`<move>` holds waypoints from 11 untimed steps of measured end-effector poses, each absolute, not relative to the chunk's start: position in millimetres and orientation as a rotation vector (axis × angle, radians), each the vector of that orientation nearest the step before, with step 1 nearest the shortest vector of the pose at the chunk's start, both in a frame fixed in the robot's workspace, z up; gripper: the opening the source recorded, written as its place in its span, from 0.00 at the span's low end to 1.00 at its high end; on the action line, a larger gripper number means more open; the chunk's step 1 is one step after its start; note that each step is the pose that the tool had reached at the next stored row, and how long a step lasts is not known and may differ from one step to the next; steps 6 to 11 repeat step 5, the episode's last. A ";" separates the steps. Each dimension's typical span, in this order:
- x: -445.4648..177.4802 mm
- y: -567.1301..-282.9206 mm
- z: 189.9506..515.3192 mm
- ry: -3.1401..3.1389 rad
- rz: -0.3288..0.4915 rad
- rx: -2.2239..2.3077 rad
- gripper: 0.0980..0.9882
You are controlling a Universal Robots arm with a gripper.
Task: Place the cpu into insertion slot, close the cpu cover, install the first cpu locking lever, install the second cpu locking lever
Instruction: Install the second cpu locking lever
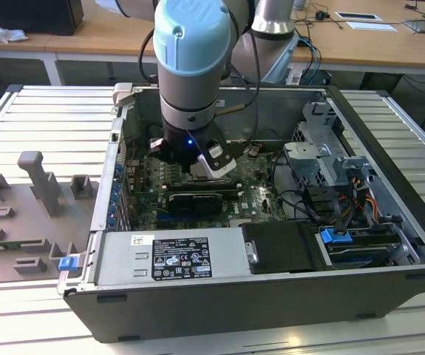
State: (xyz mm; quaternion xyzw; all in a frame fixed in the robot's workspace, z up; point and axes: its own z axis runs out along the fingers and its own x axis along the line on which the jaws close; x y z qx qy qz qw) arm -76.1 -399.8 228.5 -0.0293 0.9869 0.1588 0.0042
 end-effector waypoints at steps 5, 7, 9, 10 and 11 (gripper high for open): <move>-76.1 -399.8 232.3 3.092 0.498 -0.092 0.01; -76.1 -399.8 232.3 3.092 0.498 -0.092 0.01; -76.1 -399.8 232.3 3.092 0.498 -0.092 0.01; -76.1 -399.8 232.3 3.092 0.498 -0.092 0.01; -76.1 -399.8 232.3 3.092 0.498 -0.092 0.01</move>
